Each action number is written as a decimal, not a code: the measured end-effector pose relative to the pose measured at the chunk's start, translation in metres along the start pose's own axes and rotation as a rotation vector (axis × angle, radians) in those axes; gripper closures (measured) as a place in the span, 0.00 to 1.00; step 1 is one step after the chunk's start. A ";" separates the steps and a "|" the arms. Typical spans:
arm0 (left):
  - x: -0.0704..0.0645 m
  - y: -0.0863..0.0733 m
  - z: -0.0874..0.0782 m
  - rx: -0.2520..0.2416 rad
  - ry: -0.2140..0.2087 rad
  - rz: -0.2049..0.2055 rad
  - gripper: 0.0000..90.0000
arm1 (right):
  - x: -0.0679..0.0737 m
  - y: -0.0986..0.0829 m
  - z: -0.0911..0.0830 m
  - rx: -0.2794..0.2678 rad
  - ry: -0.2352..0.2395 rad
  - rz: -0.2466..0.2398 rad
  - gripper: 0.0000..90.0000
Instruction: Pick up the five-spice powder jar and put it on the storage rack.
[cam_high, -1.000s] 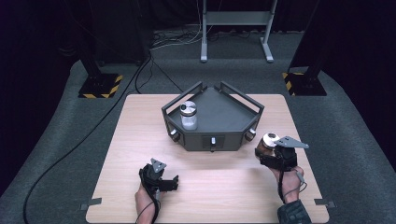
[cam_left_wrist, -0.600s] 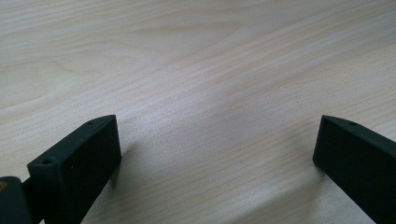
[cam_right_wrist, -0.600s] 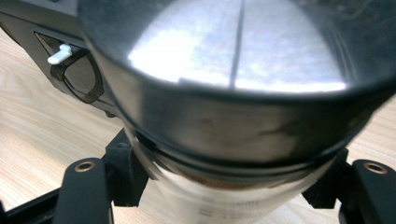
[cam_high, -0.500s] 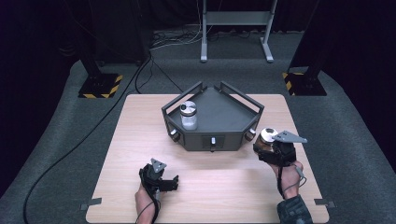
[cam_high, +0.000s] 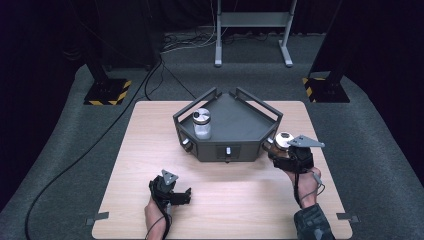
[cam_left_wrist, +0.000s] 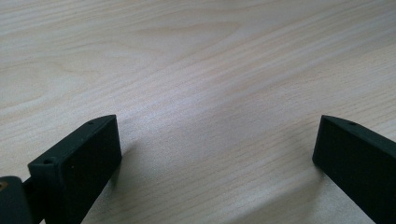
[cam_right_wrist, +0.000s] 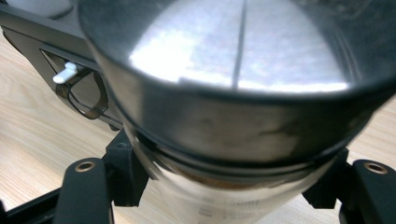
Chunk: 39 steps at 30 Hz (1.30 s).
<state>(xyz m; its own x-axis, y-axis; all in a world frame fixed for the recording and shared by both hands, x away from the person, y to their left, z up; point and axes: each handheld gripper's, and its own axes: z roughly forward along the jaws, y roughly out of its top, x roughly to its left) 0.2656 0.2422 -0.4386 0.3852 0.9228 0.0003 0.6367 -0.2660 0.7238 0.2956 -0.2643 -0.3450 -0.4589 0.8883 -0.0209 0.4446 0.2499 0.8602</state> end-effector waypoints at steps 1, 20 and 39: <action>0.000 0.000 0.000 0.000 0.000 0.000 0.01 | 0.000 0.000 0.000 0.000 0.000 0.000 0.34; 0.000 -0.001 0.000 -0.003 -0.001 0.002 0.01 | -0.001 0.020 -0.001 -0.012 0.011 -0.013 0.34; 0.000 -0.001 0.000 -0.004 -0.001 0.003 0.02 | 0.000 0.035 0.000 -0.029 0.026 -0.033 0.34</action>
<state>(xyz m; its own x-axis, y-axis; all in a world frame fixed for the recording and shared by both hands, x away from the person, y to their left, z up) 0.2650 0.2422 -0.4390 0.3878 0.9217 0.0015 0.6330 -0.2675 0.7265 0.3111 -0.2557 -0.3153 -0.4932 0.8691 -0.0364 0.4063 0.2671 0.8738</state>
